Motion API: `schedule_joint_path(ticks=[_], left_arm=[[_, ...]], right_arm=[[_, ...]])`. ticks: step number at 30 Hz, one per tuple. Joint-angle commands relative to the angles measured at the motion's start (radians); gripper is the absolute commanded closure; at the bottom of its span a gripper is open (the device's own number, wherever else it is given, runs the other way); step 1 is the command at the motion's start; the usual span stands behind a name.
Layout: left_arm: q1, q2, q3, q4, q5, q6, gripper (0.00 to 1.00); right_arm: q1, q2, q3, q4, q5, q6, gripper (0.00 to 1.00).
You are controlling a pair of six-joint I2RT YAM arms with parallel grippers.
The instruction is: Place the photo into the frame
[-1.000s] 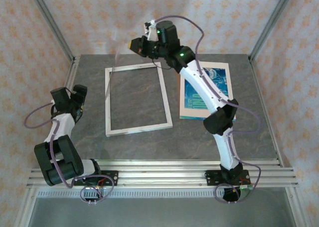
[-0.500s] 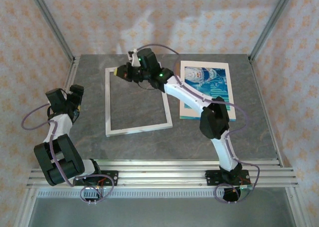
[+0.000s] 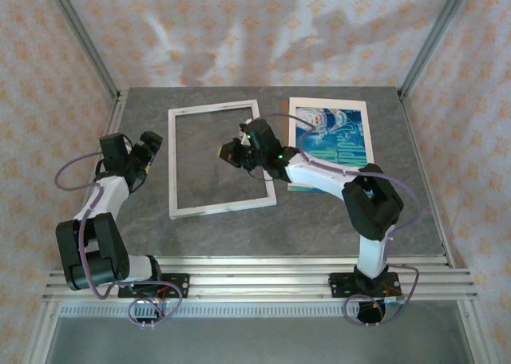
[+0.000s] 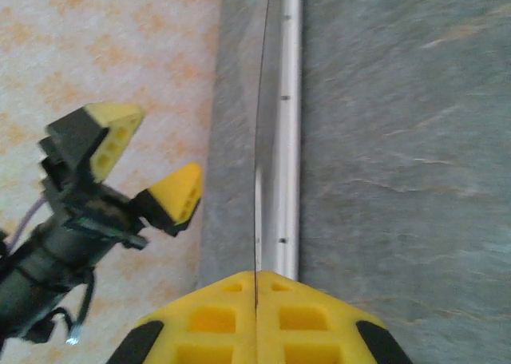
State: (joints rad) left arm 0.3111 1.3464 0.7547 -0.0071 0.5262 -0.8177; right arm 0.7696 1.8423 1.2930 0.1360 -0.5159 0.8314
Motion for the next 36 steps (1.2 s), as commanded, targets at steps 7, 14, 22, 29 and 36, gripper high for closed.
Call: schedule_joint_path(ticks=[7, 14, 22, 29, 36], left_arm=[[-0.114, 0.082, 0.005, -0.003, -0.057, 0.029, 0.00], [-0.164, 0.208, -0.011, 0.069, -0.078, 0.005, 0.00], [-0.164, 0.291, 0.009, 0.053, -0.072, 0.067, 0.00], [-0.164, 0.324, 0.037, 0.021, -0.070, 0.113, 0.00], [-0.165, 0.333, 0.058, 0.007, -0.059, 0.129, 0.00]], right_arm=[[0.000, -0.031, -0.133, 0.147, 0.144, 0.037, 1.00], [0.000, -0.018, -0.206, 0.193, 0.134, 0.037, 0.99], [-0.096, 0.112, -0.143, 0.279, -0.172, 0.024, 0.51], [-0.158, 0.263, 0.049, 0.199, -0.336, -0.067, 0.36], [-0.214, 0.380, 0.256, -0.002, -0.397, -0.206, 0.33]])
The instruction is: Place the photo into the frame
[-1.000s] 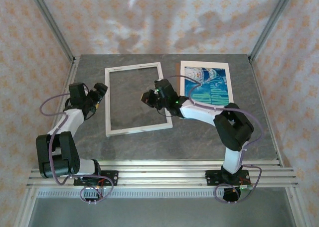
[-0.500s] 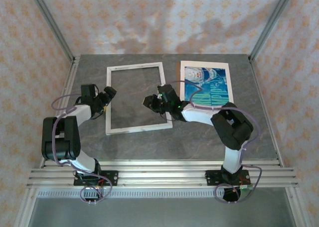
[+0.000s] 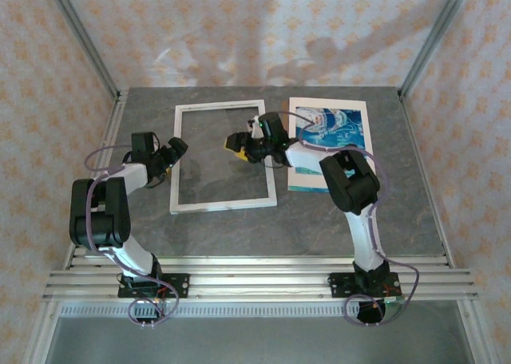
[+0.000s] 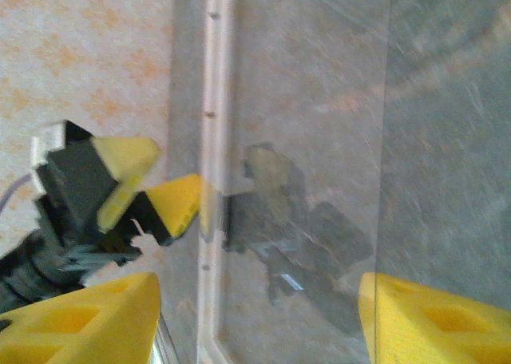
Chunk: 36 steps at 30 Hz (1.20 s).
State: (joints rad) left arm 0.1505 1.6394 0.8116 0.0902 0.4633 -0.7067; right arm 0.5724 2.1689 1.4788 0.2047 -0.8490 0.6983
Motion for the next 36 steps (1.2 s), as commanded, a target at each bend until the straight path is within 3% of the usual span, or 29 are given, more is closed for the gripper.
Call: schedule_joint_path(ticks=[1, 7, 17, 26, 36], left_arm=[[-0.004, 0.044, 0.005, -0.090, 0.007, 0.019, 0.00], [-0.004, 0.047, 0.009, -0.098, 0.014, 0.025, 0.00], [-0.003, 0.086, 0.026, -0.119, 0.026, 0.042, 0.00], [-0.004, 0.096, 0.037, -0.135, 0.025, 0.055, 0.00], [-0.003, 0.099, 0.043, -0.139, 0.031, 0.056, 0.00]], right_arm=[[-0.019, 0.076, 0.101, -0.083, -0.076, -0.078, 0.34], [-0.029, 0.168, 0.292, -0.341, 0.043, -0.255, 0.33], [-0.045, 0.328, 0.546, -0.500, 0.079, -0.316, 0.33], [-0.038, 0.405, 0.610, -0.465, -0.013, -0.251, 0.35], [-0.036, 0.405, 0.603, -0.322, -0.151, -0.122, 0.46]])
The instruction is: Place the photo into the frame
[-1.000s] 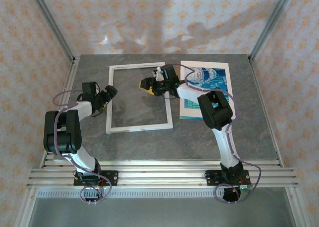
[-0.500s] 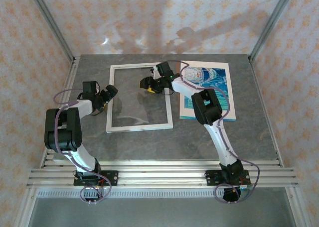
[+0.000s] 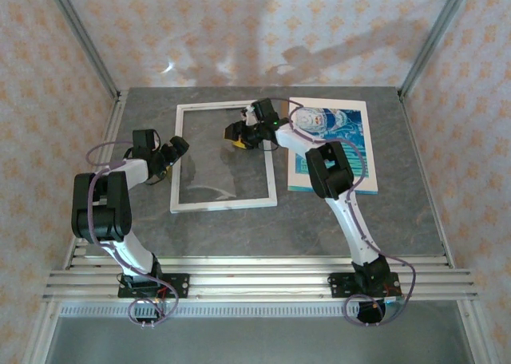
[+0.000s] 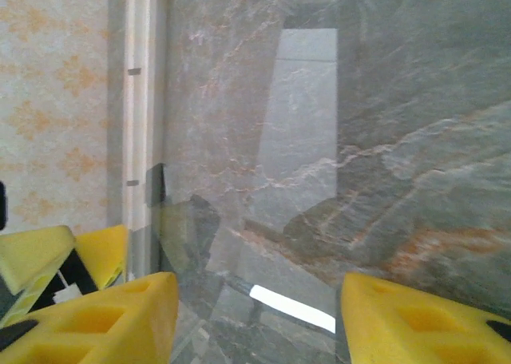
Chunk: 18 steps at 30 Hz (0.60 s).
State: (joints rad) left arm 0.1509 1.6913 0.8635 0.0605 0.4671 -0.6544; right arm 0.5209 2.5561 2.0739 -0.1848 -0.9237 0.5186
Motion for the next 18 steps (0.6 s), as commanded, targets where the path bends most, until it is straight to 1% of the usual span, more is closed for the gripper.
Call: schedule_joint_path(ticks=[1, 4, 8, 16, 18], left_arm=[[-0.003, 0.048, -0.007, -0.112, 0.027, 0.004, 0.00], [-0.003, 0.046, -0.006, -0.115, 0.028, 0.006, 0.00], [-0.003, 0.046, -0.006, -0.116, 0.028, 0.006, 0.00], [-0.003, 0.044, -0.001, -0.122, 0.031, 0.006, 0.00], [-0.003, 0.042, 0.001, -0.122, 0.030, 0.006, 0.00]], right_arm=[[0.015, 0.017, 0.006, 0.082, -0.086, 0.070, 0.47], [0.014, 0.010, -0.003, 0.114, -0.110, 0.099, 0.48], [0.015, -0.017, -0.017, 0.121, -0.112, 0.101, 0.52], [0.010, -0.120, -0.104, 0.170, -0.112, 0.122, 0.55], [0.010, -0.131, -0.110, 0.174, -0.112, 0.130, 0.59]])
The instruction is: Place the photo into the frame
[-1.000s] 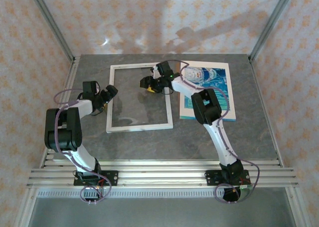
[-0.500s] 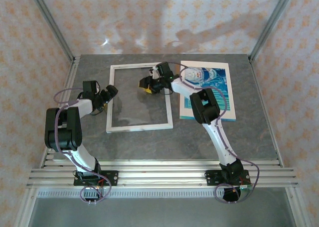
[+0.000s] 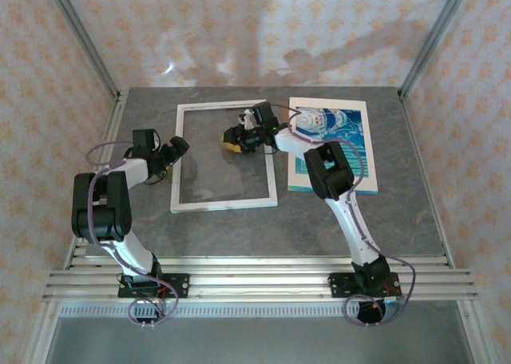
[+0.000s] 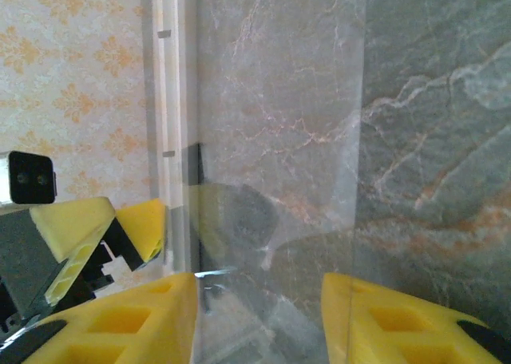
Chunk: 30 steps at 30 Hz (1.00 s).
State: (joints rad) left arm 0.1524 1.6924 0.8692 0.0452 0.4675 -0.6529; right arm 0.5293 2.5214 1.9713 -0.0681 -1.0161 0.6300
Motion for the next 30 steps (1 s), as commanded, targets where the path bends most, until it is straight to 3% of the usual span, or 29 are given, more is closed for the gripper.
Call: schedule_joint_path(ticks=[1, 6, 9, 14, 21, 30], left_arm=[[-0.004, 0.042, -0.006, -0.110, 0.029, 0.004, 0.00], [-0.005, 0.020, 0.011, -0.128, 0.047, -0.005, 0.00], [-0.005, -0.013, 0.038, -0.171, 0.050, -0.006, 0.00], [-0.002, -0.086, 0.107, -0.267, 0.014, 0.019, 0.00], [0.038, -0.145, 0.117, -0.264, 0.008, -0.011, 0.00], [0.116, -0.177, 0.111, -0.276, 0.009, 0.009, 0.00]], right_arm=[[0.003, -0.098, -0.009, 0.057, -0.020, 0.021, 0.64], [0.002, -0.096, -0.001, 0.045, 0.011, 0.042, 0.91], [0.002, -0.098, 0.000, 0.041, 0.022, 0.055, 1.00], [0.002, -0.173, -0.088, 0.060, 0.096, 0.064, 1.00], [-0.001, -0.288, -0.234, 0.118, 0.186, 0.115, 1.00], [-0.005, -0.359, -0.284, 0.035, 0.273, 0.054, 1.00]])
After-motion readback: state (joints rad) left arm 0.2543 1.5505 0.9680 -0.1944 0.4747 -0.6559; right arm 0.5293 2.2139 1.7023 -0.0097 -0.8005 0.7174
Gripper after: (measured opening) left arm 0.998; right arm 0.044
